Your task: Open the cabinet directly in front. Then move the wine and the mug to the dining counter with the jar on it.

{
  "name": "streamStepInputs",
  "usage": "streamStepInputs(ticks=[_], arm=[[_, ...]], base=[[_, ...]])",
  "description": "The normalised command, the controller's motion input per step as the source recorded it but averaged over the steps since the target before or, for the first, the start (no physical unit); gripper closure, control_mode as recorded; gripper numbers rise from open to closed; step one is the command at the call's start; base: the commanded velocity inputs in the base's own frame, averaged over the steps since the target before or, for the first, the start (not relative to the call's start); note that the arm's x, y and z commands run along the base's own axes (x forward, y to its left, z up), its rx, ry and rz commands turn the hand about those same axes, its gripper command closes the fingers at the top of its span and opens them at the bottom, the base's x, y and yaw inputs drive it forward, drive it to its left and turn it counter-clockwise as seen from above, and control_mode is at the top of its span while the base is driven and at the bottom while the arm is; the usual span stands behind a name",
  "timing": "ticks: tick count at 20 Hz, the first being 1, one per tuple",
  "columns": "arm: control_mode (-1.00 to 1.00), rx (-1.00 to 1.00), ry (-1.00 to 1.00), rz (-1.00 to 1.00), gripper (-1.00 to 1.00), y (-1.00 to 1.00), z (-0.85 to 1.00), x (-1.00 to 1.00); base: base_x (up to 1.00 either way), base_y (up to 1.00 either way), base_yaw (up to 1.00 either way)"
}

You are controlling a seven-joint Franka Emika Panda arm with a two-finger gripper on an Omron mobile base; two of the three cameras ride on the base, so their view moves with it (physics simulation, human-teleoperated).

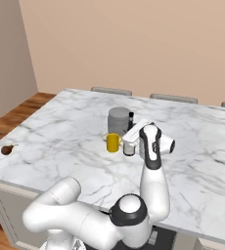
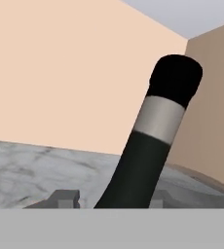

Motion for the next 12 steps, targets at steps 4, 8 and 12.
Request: streamStepInputs(ticks=[4, 8, 12], arm=[[-1.00, 0.00, 0.00, 0.00, -1.00, 0.04, -0.28, -0.02], [-1.00, 0.00, 0.00, 0.00, -1.00, 0.00, -0.14, -0.09], [-1.00, 0.00, 0.00, 0.00, -1.00, 0.00, -0.06, -0.11]], base=[[0.00, 0.00, 0.00], [0.00, 0.00, 0.00], [0.00, 0.00, 0.00]])
